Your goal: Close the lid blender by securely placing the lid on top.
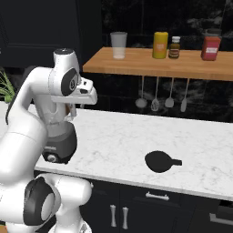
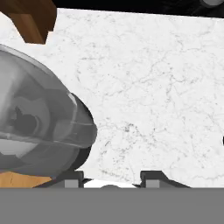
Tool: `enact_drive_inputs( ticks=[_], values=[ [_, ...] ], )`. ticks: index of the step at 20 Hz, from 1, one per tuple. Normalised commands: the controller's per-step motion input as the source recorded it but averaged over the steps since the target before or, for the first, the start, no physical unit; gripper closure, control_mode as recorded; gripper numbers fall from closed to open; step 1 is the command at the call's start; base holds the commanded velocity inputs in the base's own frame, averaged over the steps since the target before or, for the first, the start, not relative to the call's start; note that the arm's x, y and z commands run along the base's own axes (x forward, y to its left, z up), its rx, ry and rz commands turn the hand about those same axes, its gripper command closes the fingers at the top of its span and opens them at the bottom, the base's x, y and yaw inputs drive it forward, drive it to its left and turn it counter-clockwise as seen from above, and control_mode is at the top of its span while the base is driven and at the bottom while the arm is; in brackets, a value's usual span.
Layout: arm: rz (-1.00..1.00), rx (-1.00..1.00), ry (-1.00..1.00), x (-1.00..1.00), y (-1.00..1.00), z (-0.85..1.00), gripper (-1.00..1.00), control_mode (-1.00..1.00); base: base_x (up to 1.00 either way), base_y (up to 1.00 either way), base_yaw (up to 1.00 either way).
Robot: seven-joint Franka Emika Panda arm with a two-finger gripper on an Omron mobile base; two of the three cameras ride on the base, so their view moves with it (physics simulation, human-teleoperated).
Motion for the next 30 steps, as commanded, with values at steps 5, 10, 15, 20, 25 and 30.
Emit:
enact_drive_inputs(
  ticks=[5, 10, 15, 20, 25, 30],
  values=[
    [-0.07, 0.03, -0.1, -0.29, -0.32, -0.07, -1.0, -1.0, 0.0, 0.0, 0.0],
    [-0.42, 0.23, -0.04, -0.27, -1.0, -0.26, -1.0, -1.0, 0.0, 0.0, 0.0],
    [-0.5, 0.23, 0.0, -0.06, -1.0, -0.34, -1.0, -1.0, 0.0, 0.0, 0.0],
    [-0.47, 0.21, 0.04, 0.0, -1.0, -0.61, -1.0, -1.0, 0.0, 0.0, 0.0],
    [-0.18, 0.12, 0.09, 0.1, -0.98, -0.48, -1.0, -1.0, 0.0, 0.0, 0.0],
    [-0.41, 0.19, 0.2, 0.0, -1.0, -0.37, -1.0, -1.0, 0.0, 0.0, 0.0]
  ],
)
